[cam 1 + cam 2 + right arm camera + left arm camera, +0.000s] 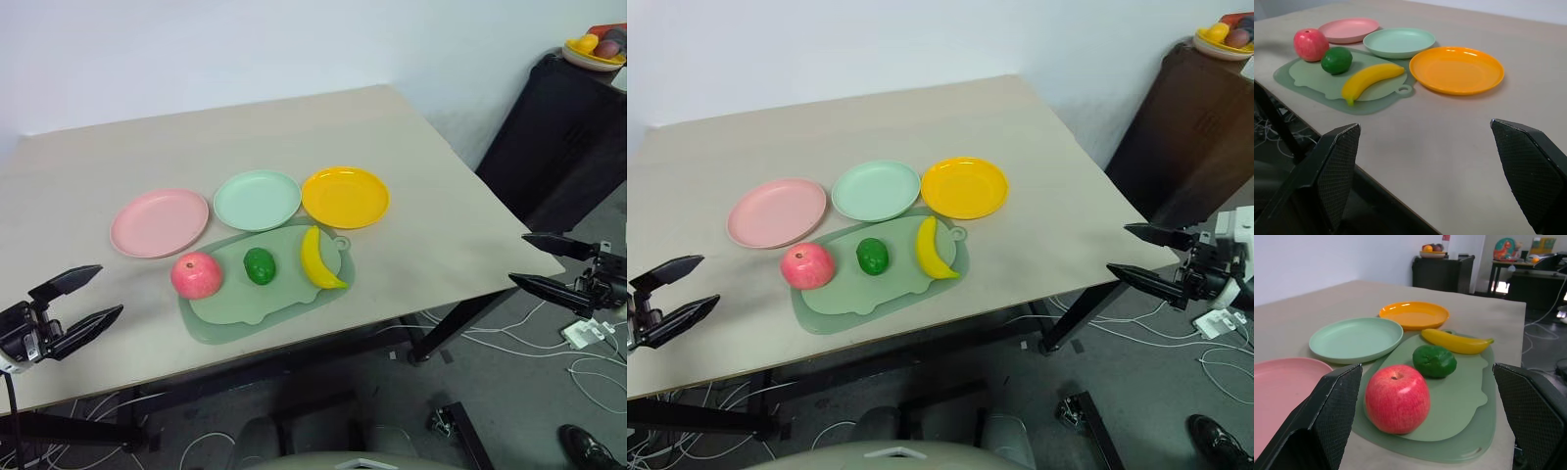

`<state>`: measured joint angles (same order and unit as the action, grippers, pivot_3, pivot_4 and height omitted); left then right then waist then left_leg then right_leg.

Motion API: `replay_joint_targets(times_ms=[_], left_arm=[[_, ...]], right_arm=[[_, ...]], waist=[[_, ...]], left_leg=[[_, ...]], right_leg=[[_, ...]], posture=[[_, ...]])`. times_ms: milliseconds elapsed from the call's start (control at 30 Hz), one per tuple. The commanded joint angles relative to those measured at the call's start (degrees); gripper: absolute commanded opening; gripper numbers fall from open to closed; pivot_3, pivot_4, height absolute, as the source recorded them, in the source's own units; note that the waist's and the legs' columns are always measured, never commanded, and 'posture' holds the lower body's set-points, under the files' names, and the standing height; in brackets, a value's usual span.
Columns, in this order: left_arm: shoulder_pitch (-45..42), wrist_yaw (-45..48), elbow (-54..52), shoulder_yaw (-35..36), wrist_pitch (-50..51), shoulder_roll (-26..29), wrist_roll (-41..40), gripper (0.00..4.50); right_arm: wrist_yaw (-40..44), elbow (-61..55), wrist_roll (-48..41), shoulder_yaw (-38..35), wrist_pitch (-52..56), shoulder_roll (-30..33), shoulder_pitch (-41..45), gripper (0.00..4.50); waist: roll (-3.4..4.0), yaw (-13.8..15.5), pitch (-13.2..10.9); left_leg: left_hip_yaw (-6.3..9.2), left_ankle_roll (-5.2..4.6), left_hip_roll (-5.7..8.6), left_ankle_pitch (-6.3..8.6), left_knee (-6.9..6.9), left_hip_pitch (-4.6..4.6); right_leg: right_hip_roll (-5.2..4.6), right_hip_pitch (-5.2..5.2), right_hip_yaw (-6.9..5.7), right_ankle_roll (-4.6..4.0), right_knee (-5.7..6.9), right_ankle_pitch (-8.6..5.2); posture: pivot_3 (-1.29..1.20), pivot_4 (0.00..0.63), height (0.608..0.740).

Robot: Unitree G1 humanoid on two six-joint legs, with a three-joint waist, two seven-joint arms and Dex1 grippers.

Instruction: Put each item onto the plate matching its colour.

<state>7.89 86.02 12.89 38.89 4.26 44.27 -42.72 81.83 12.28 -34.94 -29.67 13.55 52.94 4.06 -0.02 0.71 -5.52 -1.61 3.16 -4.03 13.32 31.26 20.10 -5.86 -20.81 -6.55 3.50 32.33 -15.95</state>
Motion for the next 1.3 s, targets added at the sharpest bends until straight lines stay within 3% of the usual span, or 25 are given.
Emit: replay_joint_targets(times_ms=[33, 1100, 1300], left_arm=[[-1.0, 0.2, 0.5, 0.5, 0.0, 1.4, -0.2, 4.49], [2.6, 2.2, 1.9, 0.3, -4.2, 0.8, 2.0, 4.49], [4.0, 1.1, -0.6, -0.8, -5.1, -1.1, 2.2, 4.49]], right_arm=[[-0.6, -1.8, -1.3, -1.9, -0.6, -0.1, -0.3, 4.5], [0.3, -0.3, -0.8, 1.6, -0.2, 0.6, 4.3, 4.5], [-2.3, -5.7, -1.8, 5.0, 2.2, -1.0, 6.2, 4.5]], waist=[[-0.02, 0.0, 0.0], [0.01, 0.0, 0.0], [0.03, 0.0, 0.0]], left_leg=[[0.01, 0.01, 0.0, 0.0, 0.0, 0.0], [0.01, 0.02, 0.0, 0.04, 0.0, -0.09], [0.02, 0.04, 0.0, 0.05, 0.0, -0.09]], right_leg=[[0.0, 0.01, 0.0, 0.0, 0.0, 0.0], [0.0, 0.11, 0.0, -0.01, 0.0, 0.0], [0.0, 0.11, 0.0, 0.0, 0.0, 0.0]], posture=[[0.0, 0.15, 0.74], [0.0, 0.15, 0.74], [0.0, 0.15, 0.74]])
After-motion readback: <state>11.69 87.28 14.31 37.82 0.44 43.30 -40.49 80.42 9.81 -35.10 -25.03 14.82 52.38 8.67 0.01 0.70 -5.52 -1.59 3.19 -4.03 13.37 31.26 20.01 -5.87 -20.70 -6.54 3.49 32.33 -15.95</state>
